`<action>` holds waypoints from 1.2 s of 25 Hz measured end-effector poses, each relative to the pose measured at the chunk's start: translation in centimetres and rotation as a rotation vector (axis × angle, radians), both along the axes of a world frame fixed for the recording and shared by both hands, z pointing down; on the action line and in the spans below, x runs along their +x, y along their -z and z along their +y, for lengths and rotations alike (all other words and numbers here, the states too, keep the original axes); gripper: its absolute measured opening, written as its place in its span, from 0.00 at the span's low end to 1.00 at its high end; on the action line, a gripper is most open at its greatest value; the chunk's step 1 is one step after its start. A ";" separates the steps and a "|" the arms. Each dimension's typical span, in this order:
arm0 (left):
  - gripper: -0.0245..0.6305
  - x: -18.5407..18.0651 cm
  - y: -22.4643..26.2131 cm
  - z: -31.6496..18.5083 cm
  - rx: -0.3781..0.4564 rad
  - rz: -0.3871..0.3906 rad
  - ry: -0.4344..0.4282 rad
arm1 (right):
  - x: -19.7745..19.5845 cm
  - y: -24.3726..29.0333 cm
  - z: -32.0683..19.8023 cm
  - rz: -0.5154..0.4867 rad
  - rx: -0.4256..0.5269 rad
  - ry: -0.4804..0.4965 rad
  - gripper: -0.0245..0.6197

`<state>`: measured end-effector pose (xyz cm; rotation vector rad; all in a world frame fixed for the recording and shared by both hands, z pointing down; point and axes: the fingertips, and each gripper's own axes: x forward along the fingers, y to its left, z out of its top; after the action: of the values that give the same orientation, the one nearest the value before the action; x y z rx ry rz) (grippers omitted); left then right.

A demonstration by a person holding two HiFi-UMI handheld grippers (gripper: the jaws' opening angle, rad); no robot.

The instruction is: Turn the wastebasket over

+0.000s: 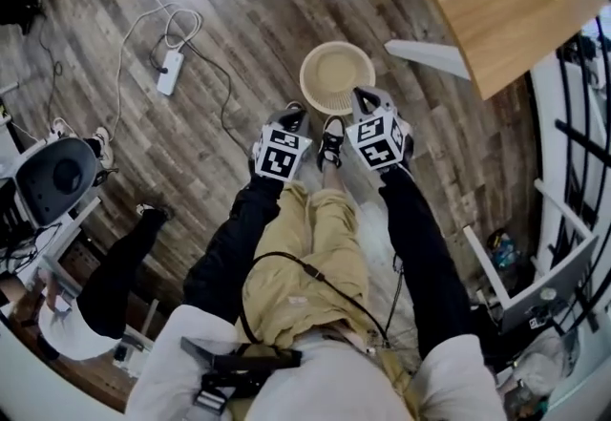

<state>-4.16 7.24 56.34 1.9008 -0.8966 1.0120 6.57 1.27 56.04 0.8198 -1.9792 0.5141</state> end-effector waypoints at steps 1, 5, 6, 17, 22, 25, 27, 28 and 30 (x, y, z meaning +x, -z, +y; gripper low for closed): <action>0.04 -0.2 1.1 -0.5 0.016 -0.005 -0.004 | -0.2 1.7 -0.3 -0.008 0.019 0.006 0.07; 0.04 -0.4 7.0 -1.7 0.079 -0.003 -0.005 | -0.8 9.4 -0.3 -0.078 0.095 -0.002 0.07; 0.04 -0.2 8.8 -1.7 0.093 0.006 0.000 | -0.7 11.4 0.1 -0.096 0.106 -0.021 0.07; 0.04 3.3 27.7 -5.4 0.398 0.098 0.071 | -0.1 33.5 -1.7 -0.184 0.407 -0.204 0.07; 0.04 4.2 37.0 -6.7 0.529 0.247 0.168 | -0.2 41.6 -2.4 -0.249 0.546 -0.241 0.07; 0.04 4.9 41.7 -7.5 0.609 0.287 0.153 | 0.7 45.6 -2.4 -0.240 0.622 -0.276 0.07; 0.04 5.3 44.8 -8.6 0.670 0.311 0.148 | 0.8 48.7 -2.8 -0.198 0.704 -0.254 0.07; 0.04 5.4 46.4 -9.2 0.702 0.327 0.150 | 0.6 50.3 -3.1 -0.196 0.744 -0.242 0.07; 0.04 5.7 49.5 -9.6 0.761 0.355 0.150 | 0.3 53.6 -3.3 -0.245 0.800 -0.251 0.07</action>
<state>1.57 -2.34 6.84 2.4703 -1.2935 0.2139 6.91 -2.00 2.48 1.5668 -2.3415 -0.0789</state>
